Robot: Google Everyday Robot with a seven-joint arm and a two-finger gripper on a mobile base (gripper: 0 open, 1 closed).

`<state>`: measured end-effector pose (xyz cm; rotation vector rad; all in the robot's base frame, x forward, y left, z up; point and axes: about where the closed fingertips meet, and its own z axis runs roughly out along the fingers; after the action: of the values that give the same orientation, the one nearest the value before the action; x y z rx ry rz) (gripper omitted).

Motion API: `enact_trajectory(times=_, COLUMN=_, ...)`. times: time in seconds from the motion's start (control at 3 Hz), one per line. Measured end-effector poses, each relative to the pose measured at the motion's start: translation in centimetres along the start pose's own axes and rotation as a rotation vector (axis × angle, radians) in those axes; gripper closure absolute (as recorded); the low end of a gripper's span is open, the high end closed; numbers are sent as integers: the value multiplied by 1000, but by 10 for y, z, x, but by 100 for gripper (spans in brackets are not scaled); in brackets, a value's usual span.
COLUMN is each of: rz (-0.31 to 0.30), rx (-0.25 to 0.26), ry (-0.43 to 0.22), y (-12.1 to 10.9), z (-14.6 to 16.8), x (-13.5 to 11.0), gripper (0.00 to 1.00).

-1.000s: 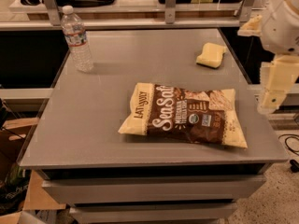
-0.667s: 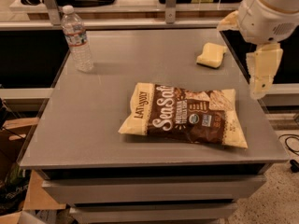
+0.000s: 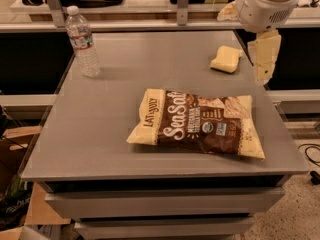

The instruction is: Move sponge near water bottle

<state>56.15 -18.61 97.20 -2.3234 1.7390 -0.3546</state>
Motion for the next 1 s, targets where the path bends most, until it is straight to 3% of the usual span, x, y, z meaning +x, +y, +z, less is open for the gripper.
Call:
enact_trajectory(times=0.67, rz=-44, rx=90, ry=5, y=-38, z=23, x=6, gripper=0)
enact_trajectory(times=1.0, rz=-55, rx=98, ry=-2, y=-56, z=42, x=10, gripper=0)
